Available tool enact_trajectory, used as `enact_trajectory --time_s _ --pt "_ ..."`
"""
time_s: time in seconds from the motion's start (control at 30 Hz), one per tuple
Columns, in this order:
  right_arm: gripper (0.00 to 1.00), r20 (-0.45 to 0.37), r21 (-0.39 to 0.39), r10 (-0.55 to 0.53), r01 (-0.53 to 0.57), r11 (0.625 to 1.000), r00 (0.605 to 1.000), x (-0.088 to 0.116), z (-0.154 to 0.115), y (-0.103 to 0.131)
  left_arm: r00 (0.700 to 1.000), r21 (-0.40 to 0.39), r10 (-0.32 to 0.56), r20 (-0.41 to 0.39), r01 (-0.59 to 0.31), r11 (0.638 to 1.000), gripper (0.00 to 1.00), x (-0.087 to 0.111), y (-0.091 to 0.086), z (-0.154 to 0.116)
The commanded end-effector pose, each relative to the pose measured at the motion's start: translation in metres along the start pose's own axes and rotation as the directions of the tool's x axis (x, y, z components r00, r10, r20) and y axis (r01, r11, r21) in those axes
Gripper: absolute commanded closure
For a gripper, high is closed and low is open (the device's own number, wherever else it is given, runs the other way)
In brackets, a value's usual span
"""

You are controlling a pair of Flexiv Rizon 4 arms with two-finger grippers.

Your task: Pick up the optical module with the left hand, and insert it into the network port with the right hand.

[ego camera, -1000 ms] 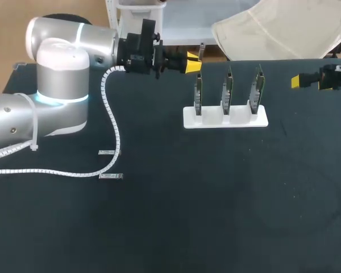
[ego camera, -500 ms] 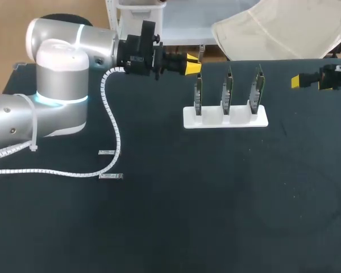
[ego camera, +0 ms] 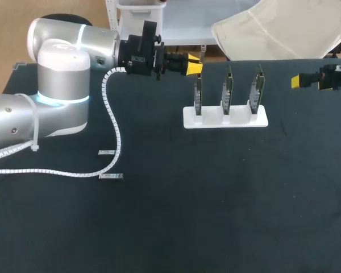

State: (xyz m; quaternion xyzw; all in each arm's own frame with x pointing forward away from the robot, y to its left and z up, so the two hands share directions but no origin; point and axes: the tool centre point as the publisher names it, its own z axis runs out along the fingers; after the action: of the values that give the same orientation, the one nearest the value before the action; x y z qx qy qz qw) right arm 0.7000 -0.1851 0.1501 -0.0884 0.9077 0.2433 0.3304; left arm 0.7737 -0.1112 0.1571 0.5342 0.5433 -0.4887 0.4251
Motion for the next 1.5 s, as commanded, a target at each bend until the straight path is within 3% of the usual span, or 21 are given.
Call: enact_trajectory --time_s 0.03,0.67,0.83,0.87,1.03,1.2,1.5 --pt "0.00 0.000 0.000 0.000 0.000 1.000 1.000 0.000 0.000 0.000 1.000 0.001 0.011 0.002 -0.011 1.000 1.00 0.000 0.001 0.000" --pt "0.00 0.000 0.000 0.000 0.000 1.000 1.000 0.000 0.000 0.000 1.000 0.008 0.018 0.001 -0.018 1.000 1.00 -0.001 0.001 0.001" --pt "0.00 -0.009 -0.127 -0.114 0.111 0.986 0.993 -0.032 -0.011 -0.006 1.000 0.008 0.018 0.001 -0.018 1.000 1.00 -0.001 0.001 0.001" --pt "0.00 -0.027 -0.183 -0.111 0.105 0.977 0.993 -0.038 -0.012 -0.004 1.000 0.008 0.018 0.001 -0.018 1.000 1.00 -0.001 0.001 0.001" --pt "0.00 -0.039 -0.296 -0.291 0.267 0.917 0.956 -0.054 -0.005 0.015 1.000 0.008 0.018 0.001 -0.018 1.000 1.00 -0.001 0.001 0.001" --pt "0.00 -0.002 -0.318 -0.332 0.314 0.895 0.943 -0.074 0.004 0.034 1.000 0.008 0.018 0.001 -0.018 1.000 1.00 -0.001 0.001 0.001" --pt "0.00 0.025 -0.332 -0.343 0.332 0.883 0.939 -0.079 0.004 0.044 1.000 0.008 0.018 0.001 -0.018 1.000 1.00 -0.001 0.001 0.001"
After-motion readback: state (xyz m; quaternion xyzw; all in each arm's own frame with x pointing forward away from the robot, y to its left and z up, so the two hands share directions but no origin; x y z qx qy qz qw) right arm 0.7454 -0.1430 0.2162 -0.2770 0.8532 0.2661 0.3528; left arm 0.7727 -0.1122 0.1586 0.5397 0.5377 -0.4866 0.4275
